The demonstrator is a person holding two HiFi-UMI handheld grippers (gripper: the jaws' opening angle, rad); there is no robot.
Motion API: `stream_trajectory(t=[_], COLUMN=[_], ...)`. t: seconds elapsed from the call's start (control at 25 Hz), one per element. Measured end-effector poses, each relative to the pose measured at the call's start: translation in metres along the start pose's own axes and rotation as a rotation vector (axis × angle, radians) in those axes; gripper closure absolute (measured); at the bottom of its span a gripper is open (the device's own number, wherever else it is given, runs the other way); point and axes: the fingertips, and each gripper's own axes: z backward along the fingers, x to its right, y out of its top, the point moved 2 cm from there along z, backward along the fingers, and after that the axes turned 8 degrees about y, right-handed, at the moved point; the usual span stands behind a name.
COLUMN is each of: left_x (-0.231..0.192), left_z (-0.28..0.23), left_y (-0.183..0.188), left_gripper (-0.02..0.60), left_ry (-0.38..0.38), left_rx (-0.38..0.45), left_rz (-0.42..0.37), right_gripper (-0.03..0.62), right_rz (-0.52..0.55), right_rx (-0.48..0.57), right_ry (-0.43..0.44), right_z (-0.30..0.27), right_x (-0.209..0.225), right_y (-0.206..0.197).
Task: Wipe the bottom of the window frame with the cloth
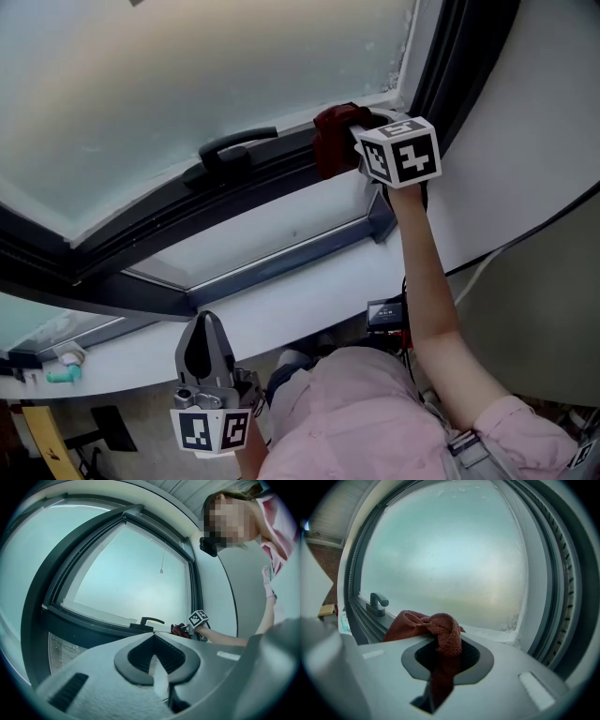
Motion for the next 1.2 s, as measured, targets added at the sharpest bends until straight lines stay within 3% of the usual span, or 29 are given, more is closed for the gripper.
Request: stream_trajectory(t=[0.48,0.8,1.2], left_x=[-0.009,-0.002,0.004], left_z=[0.009,-0.001,-0.012], left_y=[-0.006,-0.008,-0.007], left_gripper=[0.58,0.58,0.58], left_ry=[0.011,-0.033,-0.059], left_rx=[-0.006,-0.02,-0.02], left_rz=[0.006,0.01,0.01], right_gripper=[0.539,0.545,0.545], right_rz=[0.04,0.148,0.171], right_rx=[-0.007,0.027,0.047], right_ry=[-0.016,0.014,0.028], right_z=[0.0,0.0,0.001], right_x=[0.002,-0.008,-0.009], right_y=[0.005,0.003,0.003])
